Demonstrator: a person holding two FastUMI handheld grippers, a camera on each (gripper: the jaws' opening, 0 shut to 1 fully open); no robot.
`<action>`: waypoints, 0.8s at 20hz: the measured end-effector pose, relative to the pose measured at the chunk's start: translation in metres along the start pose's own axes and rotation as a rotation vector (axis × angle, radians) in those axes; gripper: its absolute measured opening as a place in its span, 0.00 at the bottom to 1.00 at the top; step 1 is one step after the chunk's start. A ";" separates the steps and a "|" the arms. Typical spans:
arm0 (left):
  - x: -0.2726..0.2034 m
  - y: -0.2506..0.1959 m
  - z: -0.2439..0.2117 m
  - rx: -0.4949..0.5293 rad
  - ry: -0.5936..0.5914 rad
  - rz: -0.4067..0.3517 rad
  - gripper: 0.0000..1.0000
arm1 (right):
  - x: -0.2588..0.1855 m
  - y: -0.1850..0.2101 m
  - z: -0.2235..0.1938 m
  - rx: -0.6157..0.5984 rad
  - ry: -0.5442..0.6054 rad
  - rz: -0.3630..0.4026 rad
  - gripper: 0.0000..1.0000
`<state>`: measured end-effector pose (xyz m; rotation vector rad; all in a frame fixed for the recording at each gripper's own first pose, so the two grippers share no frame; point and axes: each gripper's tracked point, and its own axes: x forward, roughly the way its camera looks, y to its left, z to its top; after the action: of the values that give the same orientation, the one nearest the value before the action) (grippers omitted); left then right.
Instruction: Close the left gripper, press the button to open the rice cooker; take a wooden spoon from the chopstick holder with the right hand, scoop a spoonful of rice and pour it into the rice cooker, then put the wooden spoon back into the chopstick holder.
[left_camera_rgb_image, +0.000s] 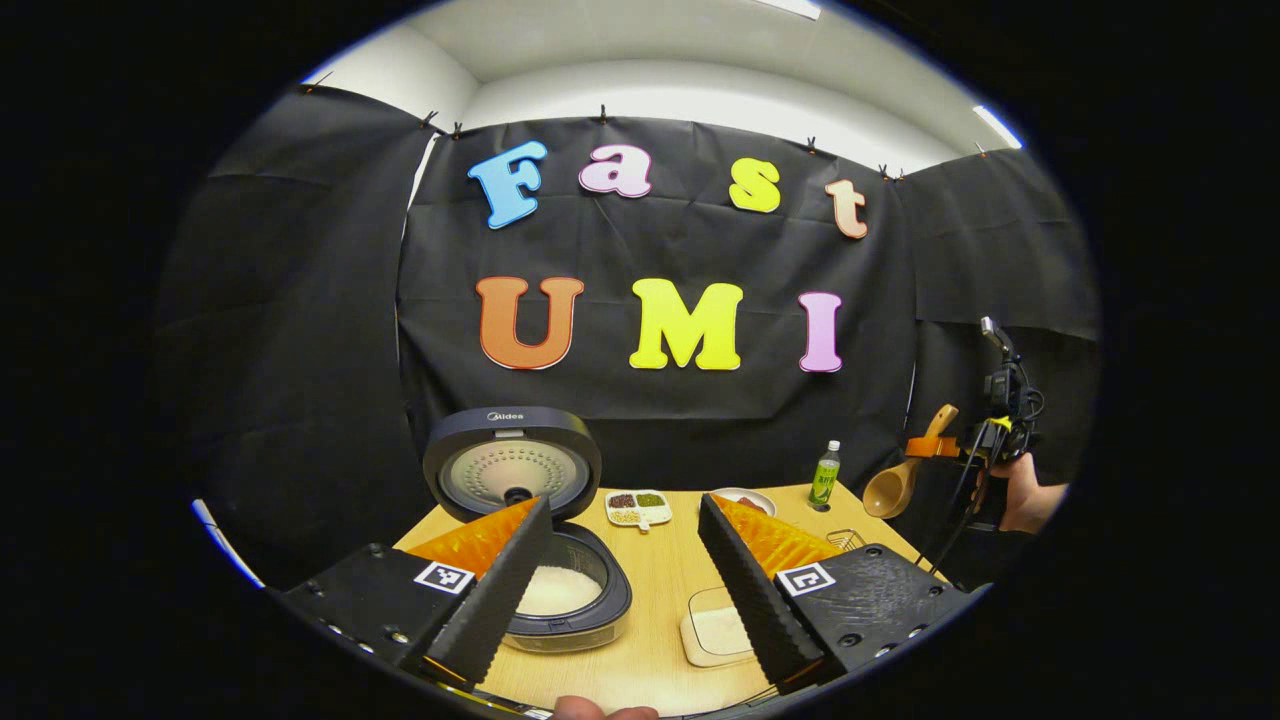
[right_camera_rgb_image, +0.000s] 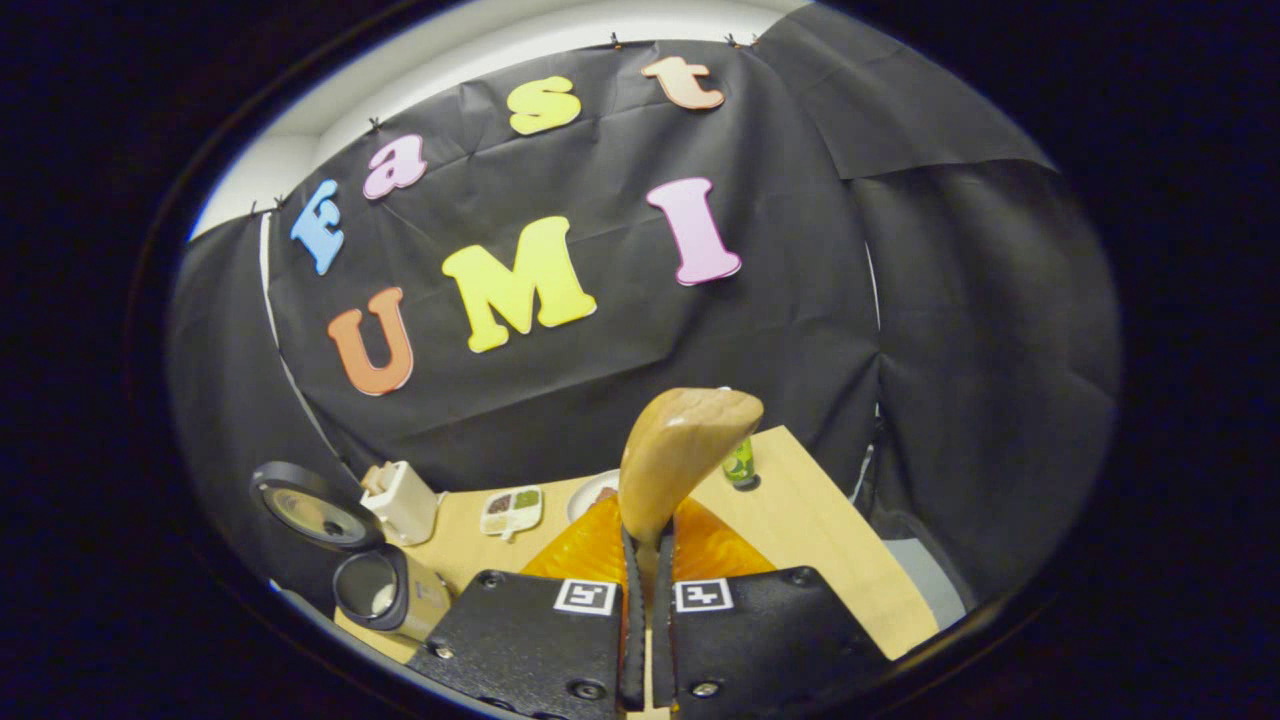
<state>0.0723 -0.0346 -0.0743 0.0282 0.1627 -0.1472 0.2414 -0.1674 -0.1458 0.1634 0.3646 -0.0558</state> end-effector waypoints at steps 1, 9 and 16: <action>0.002 0.000 -0.001 -0.001 0.009 0.008 0.95 | 0.012 -0.009 -0.007 -0.014 0.007 -0.006 0.08; 0.021 -0.003 -0.027 0.026 0.107 0.062 0.95 | 0.096 -0.038 -0.079 -0.165 0.074 0.000 0.08; 0.024 -0.001 -0.031 0.047 0.135 0.086 0.95 | 0.123 -0.050 -0.123 -0.106 0.126 -0.016 0.08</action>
<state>0.0904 -0.0382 -0.1091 0.0916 0.2926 -0.0633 0.3089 -0.1988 -0.3103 0.0595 0.4935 -0.0417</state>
